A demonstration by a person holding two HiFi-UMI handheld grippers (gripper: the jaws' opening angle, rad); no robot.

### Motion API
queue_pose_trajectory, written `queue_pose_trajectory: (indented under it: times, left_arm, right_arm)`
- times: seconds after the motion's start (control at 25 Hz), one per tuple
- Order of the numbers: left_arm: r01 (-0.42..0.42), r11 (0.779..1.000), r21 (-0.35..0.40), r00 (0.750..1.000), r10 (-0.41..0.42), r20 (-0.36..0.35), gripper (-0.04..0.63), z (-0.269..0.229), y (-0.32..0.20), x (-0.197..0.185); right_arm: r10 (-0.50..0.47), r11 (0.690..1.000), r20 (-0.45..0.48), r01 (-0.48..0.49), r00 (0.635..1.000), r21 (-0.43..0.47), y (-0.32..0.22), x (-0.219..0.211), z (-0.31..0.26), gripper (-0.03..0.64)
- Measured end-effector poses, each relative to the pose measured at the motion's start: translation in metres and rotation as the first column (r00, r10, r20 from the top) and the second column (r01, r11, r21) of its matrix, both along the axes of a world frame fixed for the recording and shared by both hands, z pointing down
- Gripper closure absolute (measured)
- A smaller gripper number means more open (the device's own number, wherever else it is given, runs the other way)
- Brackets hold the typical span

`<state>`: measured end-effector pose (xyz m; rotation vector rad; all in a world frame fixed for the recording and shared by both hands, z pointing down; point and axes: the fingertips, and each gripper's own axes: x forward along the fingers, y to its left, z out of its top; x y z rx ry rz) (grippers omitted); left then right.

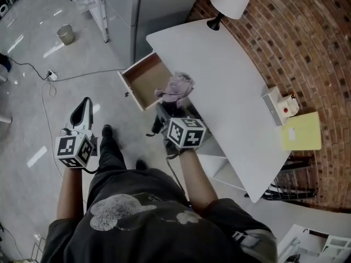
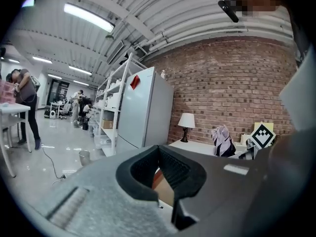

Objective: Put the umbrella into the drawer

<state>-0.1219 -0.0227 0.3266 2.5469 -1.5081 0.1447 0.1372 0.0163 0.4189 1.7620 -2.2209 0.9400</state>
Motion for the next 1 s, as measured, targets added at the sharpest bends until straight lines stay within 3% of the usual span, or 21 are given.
queue_pose_trajectory:
  times: [0.28,0.56,1.0]
  left_arm:
    - [-0.146,0.988,-0.046,0.989,0.145,-0.012,0.584,0.021,-0.109,0.012]
    - [-0.311,0.946,-0.089,0.950,0.310,-0.026,0.584,0.039,-0.203,0.010]
    - [-0.531,0.819,-0.216,0.846,0.525,-0.089,0.584,0.097,-0.265,0.046]
  right_arm:
    - [0.149,0.988,-0.019,-0.149,0.989,-0.046,-0.063,0.010,0.018,0.382]
    - [0.282,0.954,-0.078,-0.289,0.956,-0.084,-0.124,0.000,0.027,0.382]
    - [0.330,0.917,-0.223,-0.368,0.917,-0.156,-0.151,-0.015,0.061,0.382]
